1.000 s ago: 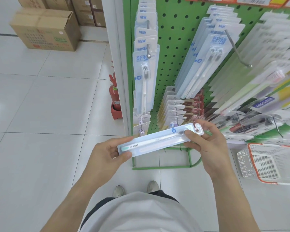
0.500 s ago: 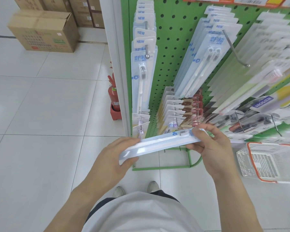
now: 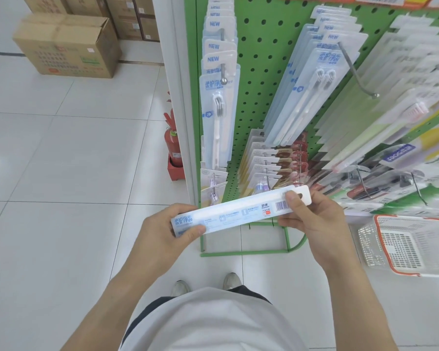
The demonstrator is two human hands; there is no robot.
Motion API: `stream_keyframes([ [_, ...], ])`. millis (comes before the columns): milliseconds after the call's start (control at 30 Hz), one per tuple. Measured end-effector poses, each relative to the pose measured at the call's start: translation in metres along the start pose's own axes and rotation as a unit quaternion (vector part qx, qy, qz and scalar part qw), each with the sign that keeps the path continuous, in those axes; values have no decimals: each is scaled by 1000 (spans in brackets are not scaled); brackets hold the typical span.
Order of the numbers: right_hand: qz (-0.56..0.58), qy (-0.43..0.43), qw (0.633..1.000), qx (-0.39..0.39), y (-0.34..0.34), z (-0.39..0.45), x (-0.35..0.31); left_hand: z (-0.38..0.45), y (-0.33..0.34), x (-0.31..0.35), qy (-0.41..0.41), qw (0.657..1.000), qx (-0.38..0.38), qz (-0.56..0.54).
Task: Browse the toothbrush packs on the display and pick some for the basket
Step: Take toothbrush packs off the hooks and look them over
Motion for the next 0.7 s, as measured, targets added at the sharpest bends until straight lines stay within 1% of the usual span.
stream_keyframes([
  [67, -11, 3, 1000, 14, 2, 0, 2, 0, -2, 3, 34, 997, 21, 64],
  [167, -4, 1, 1000, 29, 3, 1, 6, 1, -2, 1, 23, 998, 11, 65],
  [400, -11, -26, 999, 44, 14, -2, 8, -6, 13, -3, -43, 996, -74, 33],
  [567, 9, -41, 998, 44, 22, -7, 7, -15, 29, -6, -54, 983, -168, 46],
  [633, 21, -38, 998, 49, 23, -8, 7, -18, 34, -9, -51, 979, -189, 59],
  [700, 21, -35, 998, 50, 24, -8, 7, -19, 39, -8, -35, 980, -188, 58],
])
Point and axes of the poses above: each hand's wrist, its own z-axis towards the middle knuckle, its own y-axis out of the palm, x = y × z, the point moved 6 cm from there along z, towards the middle knuckle, and after that the axes turned 15 degrees about -z, right-handed, at the moved point
